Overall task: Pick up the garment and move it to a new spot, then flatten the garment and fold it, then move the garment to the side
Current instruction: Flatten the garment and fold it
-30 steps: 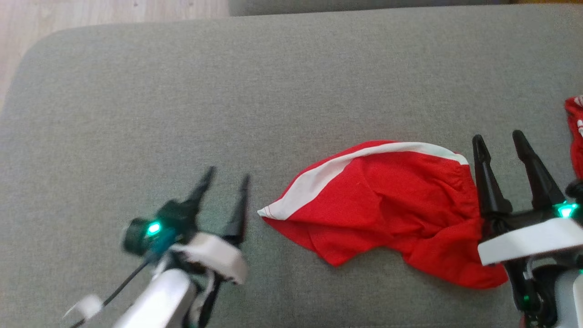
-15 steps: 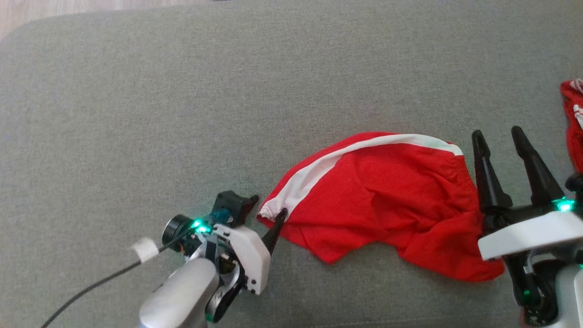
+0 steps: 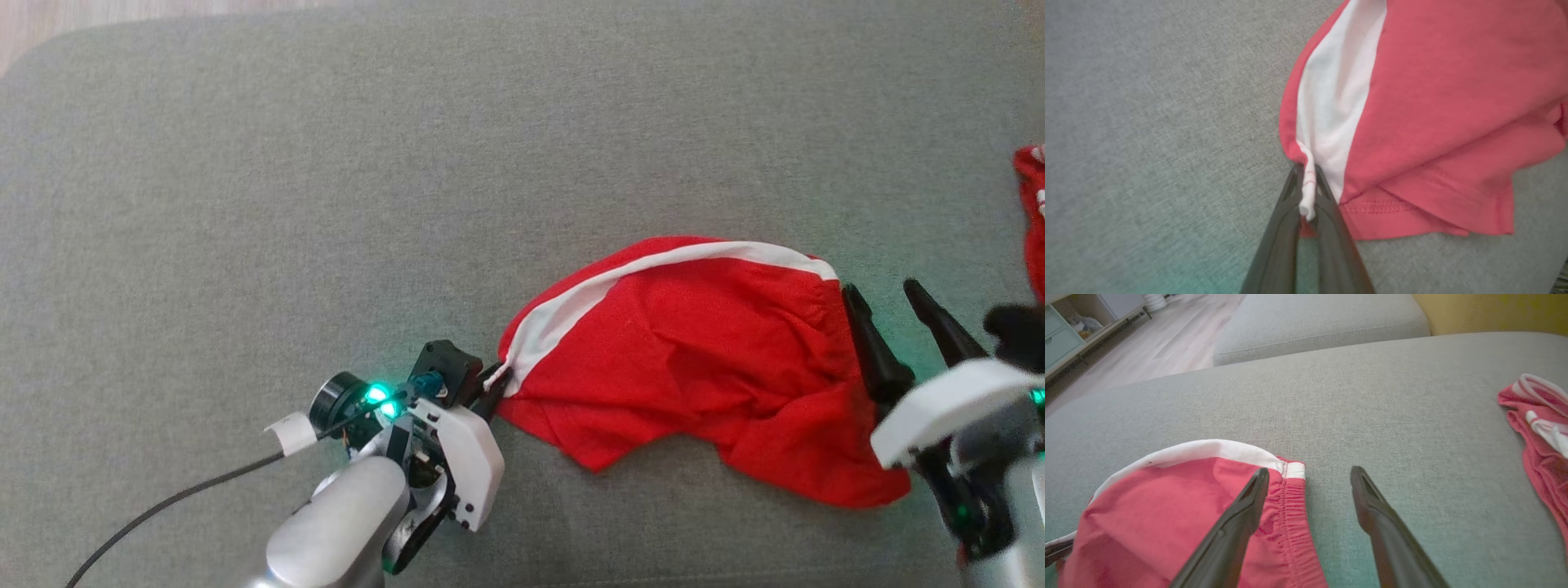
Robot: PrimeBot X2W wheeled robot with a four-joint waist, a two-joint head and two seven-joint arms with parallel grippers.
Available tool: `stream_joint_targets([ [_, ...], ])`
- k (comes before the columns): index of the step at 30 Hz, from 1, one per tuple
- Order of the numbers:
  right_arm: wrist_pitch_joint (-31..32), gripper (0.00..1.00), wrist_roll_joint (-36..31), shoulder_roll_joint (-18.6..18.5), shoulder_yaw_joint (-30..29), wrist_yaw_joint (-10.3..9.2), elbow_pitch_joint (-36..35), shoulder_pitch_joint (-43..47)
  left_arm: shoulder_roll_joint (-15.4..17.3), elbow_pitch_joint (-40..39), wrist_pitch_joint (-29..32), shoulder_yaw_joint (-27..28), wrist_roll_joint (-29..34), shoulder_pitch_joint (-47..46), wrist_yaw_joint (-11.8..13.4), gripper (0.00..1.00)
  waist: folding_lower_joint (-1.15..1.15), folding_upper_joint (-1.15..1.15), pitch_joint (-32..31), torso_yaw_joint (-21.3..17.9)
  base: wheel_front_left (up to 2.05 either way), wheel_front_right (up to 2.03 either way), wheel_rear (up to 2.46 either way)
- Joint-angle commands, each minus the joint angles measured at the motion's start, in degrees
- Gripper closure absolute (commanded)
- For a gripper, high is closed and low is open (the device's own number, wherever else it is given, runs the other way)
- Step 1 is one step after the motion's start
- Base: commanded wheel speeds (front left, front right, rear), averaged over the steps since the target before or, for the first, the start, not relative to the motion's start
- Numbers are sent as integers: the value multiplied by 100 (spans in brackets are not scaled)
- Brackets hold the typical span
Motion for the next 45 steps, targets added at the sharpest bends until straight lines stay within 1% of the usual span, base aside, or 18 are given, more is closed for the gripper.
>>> stream_joint_targets([
  [1, 24, 0, 94, -219, 203, -4, -46, -400, 99, 63, 28, 37, 45, 8, 55, 100, 0, 0, 48, 35, 0, 0, 0],
  [7, 176, 0, 411, -647, 810, -4, 732, -1031, 87, 51, -83, 43, 56, -74, 75, 100, 0, 0, 187, 171, 0, 0, 0],
  [11, 654, 0, 592, -898, 1112, -4, 1189, -1268, 65, 66, -213, 67, 44, -100, 95, 100, 0, 0, 241, 257, 0, 0, 0],
  [14, 976, 0, 801, -1003, 1260, -4, 1381, -1381, 51, 77, -356, 99, 33, -103, 122, 100, 0, 0, 254, 299, 0, 0, 0],
  [15, 1033, 40, 868, -1022, 1280, -4, 1418, -1407, 52, 82, -416, 116, 31, -101, 138, 100, 0, 0, 252, 308, 0, 0, 0],
  [16, 1076, 100, 922, -1043, 1306, -4, 1437, -1423, 54, 73, -506, 143, 31, -102, 153, 100, 0, 0, 247, 318, 0, 0, 0],
  [17, 1043, 100, 950, -1065, 1314, -4, 1417, -1443, 58, 55, -613, 179, 29, -106, 175, 100, 0, 0, 240, 325, 0, 0, 0],
  [20, 772, 100, 962, -1098, 1266, -4, 1279, -1471, 92, -65, -1031, 363, 42, -102, 349, 100, 0, 0, 167, 319, 0, 0, 0],
  [23, 507, 100, 911, -1120, 1219, -4, 1016, -1441, 188, -399, -1420, 606, 30, -81, 549, 100, 0, 0, 35, 283, 0, 0, 0],
  [28, 144, 100, 674, -1129, 1298, -4, 275, -1425, 592, -1413, -1830, 1042, 119, -73, 935, 100, 0, 0, -276, 163, 0, 0, 0],
  [31, 15, 100, 538, -1049, 1156, -4, -260, -1394, 885, -2216, -1939, 1316, 224, -95, 1185, 100, 0, 0, -509, 117, 0, 0, 0],
  [35, 2, 100, 325, -949, 736, -4, -1130, -1312, 1261, -3370, -1910, 1699, 405, -216, 1519, 100, 0, 0, -757, 106, 0, 0, 0],
  [38, 174, 100, 129, -853, 361, -4, -1844, -1241, 1522, -4237, -1770, 1959, 567, -357, 1729, 100, 0, 0, -885, 93, 0, 0, 0],
  [40, 341, 100, 4, -763, 92, -4, -2294, -1196, 1682, -4762, -1630, 2095, 682, -466, 1829, 100, 0, 0, -958, 88, 0, 0, 0],
  [41, 341, 100, 4, -763, 92, -4, -2294, -1196, 1682, -4762, -1630, 2095, 682, -466, 1829, 100, 0, 0, -958, 88, 0, 0, 0],
  [45, 692, 100, -163, -623, -314, -4, -3047, -1199, 1948, -5554, -1281, 2315, 856, -704, 1955, 100, 0, 0, -1038, 68, 0, 0, 0],
])
